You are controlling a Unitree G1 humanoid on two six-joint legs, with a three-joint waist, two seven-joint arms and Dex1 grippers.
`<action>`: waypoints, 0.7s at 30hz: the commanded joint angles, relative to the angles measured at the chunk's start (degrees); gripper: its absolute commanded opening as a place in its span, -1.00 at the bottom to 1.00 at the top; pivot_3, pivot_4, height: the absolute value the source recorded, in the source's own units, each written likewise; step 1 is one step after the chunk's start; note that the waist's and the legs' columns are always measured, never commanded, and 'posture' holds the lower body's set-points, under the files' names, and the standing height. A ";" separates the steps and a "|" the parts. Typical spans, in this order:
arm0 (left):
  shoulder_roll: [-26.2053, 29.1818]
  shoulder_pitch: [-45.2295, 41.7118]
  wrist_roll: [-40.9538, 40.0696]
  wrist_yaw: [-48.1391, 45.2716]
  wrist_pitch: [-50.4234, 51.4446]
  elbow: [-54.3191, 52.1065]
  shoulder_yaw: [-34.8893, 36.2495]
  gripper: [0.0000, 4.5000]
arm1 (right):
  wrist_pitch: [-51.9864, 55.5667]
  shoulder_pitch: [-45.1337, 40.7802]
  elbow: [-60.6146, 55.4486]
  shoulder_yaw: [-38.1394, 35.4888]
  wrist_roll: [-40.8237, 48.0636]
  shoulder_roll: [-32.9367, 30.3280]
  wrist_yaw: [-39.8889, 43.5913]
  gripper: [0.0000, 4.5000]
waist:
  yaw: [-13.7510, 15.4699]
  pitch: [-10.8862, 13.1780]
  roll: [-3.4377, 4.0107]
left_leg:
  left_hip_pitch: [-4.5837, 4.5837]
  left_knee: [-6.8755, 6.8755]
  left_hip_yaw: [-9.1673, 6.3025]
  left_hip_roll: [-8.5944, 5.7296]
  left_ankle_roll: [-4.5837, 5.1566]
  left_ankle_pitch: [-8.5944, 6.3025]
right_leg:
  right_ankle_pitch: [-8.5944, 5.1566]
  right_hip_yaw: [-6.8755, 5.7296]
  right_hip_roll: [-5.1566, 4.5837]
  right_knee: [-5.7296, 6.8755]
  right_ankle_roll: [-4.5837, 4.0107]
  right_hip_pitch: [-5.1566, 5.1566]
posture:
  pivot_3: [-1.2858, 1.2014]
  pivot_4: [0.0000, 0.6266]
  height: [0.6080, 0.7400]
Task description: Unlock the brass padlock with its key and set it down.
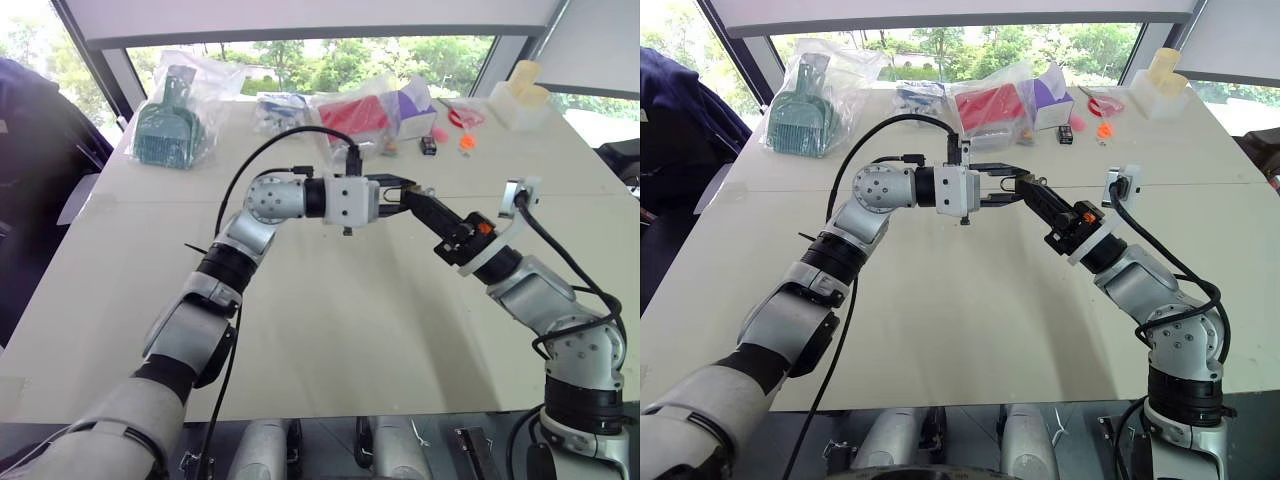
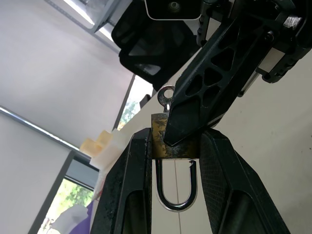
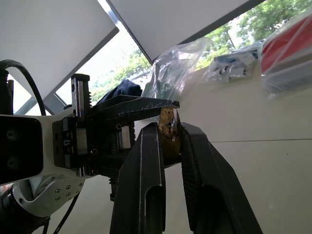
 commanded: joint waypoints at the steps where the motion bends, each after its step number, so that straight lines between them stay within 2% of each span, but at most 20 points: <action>1: -0.28 -0.65 -1.18 0.40 -0.44 -3.44 1.29 -0.66 | -0.19 -0.53 -0.57 -0.56 0.70 0.39 -0.38 -0.98 | -0.02 0.00 0.00 | 0.00 0.00 0.00 0.00 0.00 0.00 | 0.00 0.00 0.00 0.00 0.00 0.00 | 0.03 -0.52 0.93; 3: -0.33 -0.60 -2.07 -0.72 0.47 -3.67 1.26 -0.19 | -0.20 -0.62 -0.39 -0.42 0.49 0.52 -0.53 -1.00 | -0.02 0.00 0.00 | 0.00 0.00 0.00 0.00 0.00 0.00 | 0.00 0.00 0.00 0.01 0.00 0.00 | 0.03 -0.52 0.93; 5: -0.08 -0.23 -2.99 -2.45 1.76 -4.22 0.99 0.12 | -0.27 -0.69 -0.29 -0.37 0.36 0.66 -0.73 -1.00 | -0.01 0.00 0.00 | 0.00 0.00 0.00 0.00 0.00 0.00 | 0.00 0.00 0.00 0.01 0.00 0.00 | 0.03 -0.52 0.93; 6: 0.03 0.04 -3.50 -3.22 2.50 -4.56 0.97 0.34 | -0.32 -0.72 -0.28 -0.40 0.29 0.74 -0.84 -1.00 | -0.01 0.00 0.00 | 0.00 0.00 0.00 0.00 0.00 0.00 | 0.00 0.00 0.00 0.01 0.00 0.00 | 0.03 -0.52 0.93; 11: 0.61 1.28 -8.00 -6.36 12.44 -7.51 2.65 0.99 | -0.78 -0.51 -0.27 -0.74 -0.35 0.99 -1.46 -1.00 | -0.06 0.00 0.00 | 0.00 0.00 0.00 0.00 0.00 0.00 | 0.00 0.00 0.00 0.01 0.00 0.00 | 0.03 -0.52 0.93; 15: 1.65 1.52 -13.64 -7.26 25.37 -10.82 6.33 0.99 | -0.95 0.27 -0.21 -1.51 -0.58 0.71 -1.42 -1.00 | -0.11 0.00 0.00 | 0.01 0.00 0.00 0.00 0.00 0.00 | 0.00 0.00 0.00 0.04 0.00 0.00 | 0.03 -0.52 0.93; 21: 2.17 1.57 -13.27 -5.67 29.16 -10.40 8.64 0.99 | -0.57 0.27 -0.52 -1.86 0.13 0.38 -0.94 -1.00 | 0.03 0.00 0.00 | 0.01 0.01 -0.01 -0.02 -0.01 0.01 | 0.00 0.00 0.00 0.04 0.01 0.02 | 0.03 -0.52 0.93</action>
